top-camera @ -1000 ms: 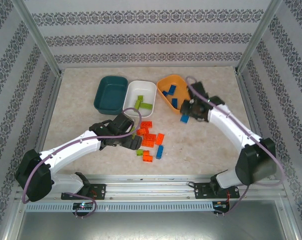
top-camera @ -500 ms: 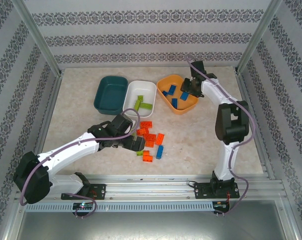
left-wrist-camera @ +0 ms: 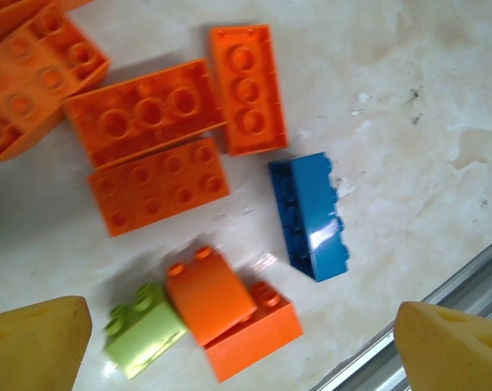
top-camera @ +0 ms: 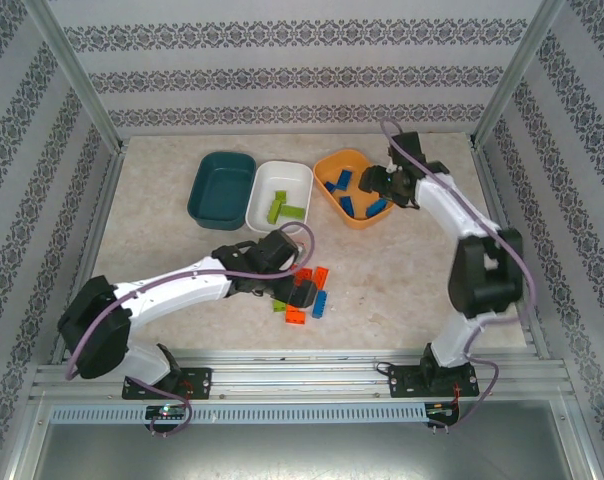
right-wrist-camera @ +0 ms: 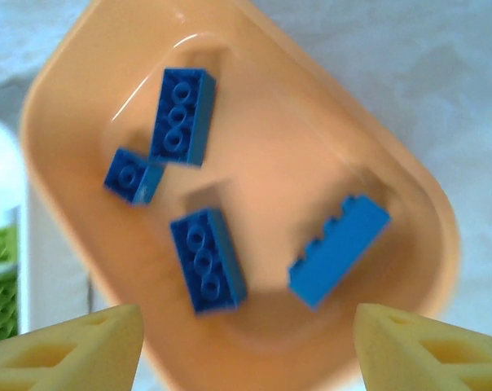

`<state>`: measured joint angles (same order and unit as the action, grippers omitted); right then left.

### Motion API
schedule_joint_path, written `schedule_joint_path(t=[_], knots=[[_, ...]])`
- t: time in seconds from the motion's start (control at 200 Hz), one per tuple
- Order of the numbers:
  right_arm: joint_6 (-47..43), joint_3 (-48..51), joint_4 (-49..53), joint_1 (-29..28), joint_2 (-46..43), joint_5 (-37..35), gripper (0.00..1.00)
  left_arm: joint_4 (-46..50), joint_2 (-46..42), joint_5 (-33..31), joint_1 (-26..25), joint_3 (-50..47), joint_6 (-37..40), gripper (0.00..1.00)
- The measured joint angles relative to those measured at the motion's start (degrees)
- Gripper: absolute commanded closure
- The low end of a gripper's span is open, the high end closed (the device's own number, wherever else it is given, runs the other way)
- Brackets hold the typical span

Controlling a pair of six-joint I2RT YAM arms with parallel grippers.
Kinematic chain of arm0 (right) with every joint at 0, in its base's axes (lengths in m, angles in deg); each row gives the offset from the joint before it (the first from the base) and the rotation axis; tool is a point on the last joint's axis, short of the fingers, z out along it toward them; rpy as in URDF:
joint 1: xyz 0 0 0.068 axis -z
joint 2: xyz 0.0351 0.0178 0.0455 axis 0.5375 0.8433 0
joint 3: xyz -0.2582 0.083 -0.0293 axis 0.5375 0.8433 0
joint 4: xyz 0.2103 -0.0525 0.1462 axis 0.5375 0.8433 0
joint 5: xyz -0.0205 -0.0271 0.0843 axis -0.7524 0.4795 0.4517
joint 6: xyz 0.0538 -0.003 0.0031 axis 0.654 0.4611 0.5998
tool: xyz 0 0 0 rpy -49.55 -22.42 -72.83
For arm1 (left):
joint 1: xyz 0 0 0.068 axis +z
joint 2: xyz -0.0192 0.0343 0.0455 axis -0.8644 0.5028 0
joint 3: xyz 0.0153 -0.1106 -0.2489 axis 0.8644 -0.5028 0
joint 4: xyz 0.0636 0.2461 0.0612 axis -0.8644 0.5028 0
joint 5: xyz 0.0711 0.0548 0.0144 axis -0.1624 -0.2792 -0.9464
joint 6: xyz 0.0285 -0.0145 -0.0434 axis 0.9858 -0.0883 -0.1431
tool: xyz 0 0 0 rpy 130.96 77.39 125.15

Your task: Sort the legos into containers by color

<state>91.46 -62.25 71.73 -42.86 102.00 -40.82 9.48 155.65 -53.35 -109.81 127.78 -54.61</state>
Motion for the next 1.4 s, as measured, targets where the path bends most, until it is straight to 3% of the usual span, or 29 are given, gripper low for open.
schedule_joint_path(t=[0.19,0.46,0.635,0.794,1.169,1.404], knots=[[1.3,16.4,-1.8,-4.5,-20.4,1.6,0.30,0.4,7.7,-2.0,-4.2,6.4,-0.4,0.21],[3.2,37.6,0.9,-6.4,-35.8,3.5,0.31,2.3,16.5,-3.8,-6.4,13.5,-0.6,0.30],[4.5,43.5,2.8,-6.1,-46.1,3.5,0.32,3.5,19.1,-4.5,-6.9,14.2,-1.0,0.36],[4.7,45.2,2.7,-4.2,-48.2,4.7,0.32,4.0,21.1,-4.7,-7.6,14.6,-1.4,0.40],[5.7,45.8,0.7,-4.0,-46.1,7.7,0.32,4.2,24.7,-5.2,-8.2,15.4,-2.5,0.68],[5.8,45.8,0.7,-4.0,-46.2,7.8,0.32,4.7,25.2,-6.0,-8.4,16.1,-2.5,0.74]])
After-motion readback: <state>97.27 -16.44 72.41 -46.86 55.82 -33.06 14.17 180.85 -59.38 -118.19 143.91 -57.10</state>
